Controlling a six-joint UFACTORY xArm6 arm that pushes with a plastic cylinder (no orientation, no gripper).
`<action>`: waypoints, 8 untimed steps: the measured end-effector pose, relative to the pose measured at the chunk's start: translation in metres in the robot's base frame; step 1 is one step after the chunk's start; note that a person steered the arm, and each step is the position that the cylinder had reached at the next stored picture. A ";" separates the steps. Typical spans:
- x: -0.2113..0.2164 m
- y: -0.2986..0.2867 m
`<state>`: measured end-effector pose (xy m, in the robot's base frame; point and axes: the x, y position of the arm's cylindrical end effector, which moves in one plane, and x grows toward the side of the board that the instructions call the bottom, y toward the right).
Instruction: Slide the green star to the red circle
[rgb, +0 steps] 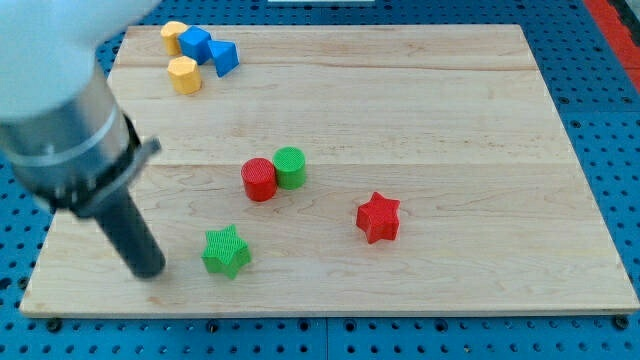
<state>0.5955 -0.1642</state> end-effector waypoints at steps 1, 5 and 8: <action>0.017 0.050; -0.001 0.140; -0.022 0.079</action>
<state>0.5734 -0.0851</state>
